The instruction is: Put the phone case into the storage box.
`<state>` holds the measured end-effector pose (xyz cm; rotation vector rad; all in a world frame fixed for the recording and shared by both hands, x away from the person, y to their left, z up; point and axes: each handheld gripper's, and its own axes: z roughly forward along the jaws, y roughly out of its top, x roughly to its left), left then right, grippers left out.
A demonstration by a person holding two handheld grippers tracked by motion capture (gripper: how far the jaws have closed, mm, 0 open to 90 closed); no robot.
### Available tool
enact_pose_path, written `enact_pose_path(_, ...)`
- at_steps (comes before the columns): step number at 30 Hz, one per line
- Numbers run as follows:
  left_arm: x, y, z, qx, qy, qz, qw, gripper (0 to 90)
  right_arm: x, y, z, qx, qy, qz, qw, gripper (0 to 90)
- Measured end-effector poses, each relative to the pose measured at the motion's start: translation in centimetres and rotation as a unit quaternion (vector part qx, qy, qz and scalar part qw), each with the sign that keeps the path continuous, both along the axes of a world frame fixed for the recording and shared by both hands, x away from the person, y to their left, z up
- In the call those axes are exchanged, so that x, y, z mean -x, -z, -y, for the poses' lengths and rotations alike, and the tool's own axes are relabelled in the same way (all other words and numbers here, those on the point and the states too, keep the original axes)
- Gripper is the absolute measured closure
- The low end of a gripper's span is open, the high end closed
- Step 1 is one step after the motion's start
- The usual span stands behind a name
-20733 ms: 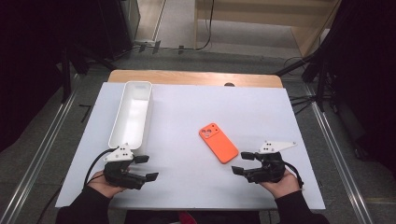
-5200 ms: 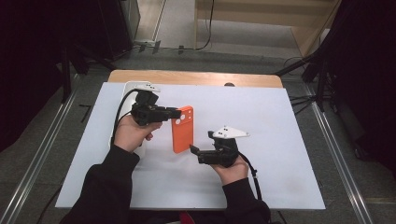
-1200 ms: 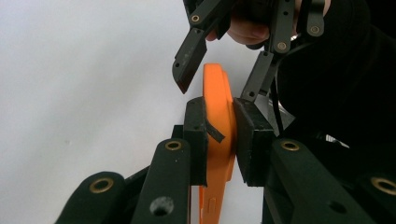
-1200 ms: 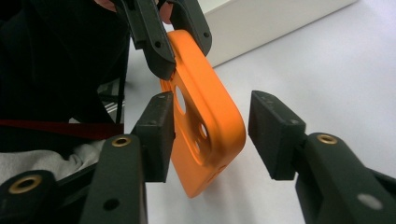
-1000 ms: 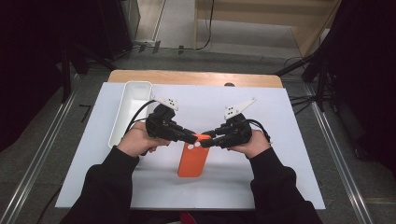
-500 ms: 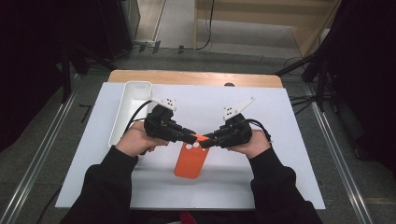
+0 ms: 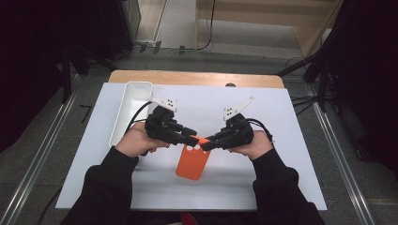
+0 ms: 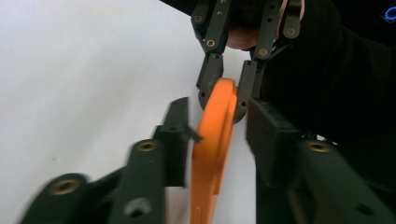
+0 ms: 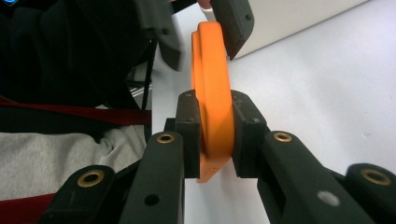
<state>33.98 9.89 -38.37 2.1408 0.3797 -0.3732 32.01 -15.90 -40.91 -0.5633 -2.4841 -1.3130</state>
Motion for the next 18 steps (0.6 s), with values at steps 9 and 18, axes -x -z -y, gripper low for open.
enact_pose_path(9,-0.03,-0.15,-0.12,0.003,-0.021,0.008,0.9998,35.0,-0.03,-0.11,0.23,0.005,0.01,-0.01,0.9999,74.2)
enact_pose_path(18,-0.41,-0.2,-0.43,0.0,-0.046,0.013,0.9988,30.6,0.2,-0.48,0.25,0.013,0.032,-0.014,0.9993,74.2)
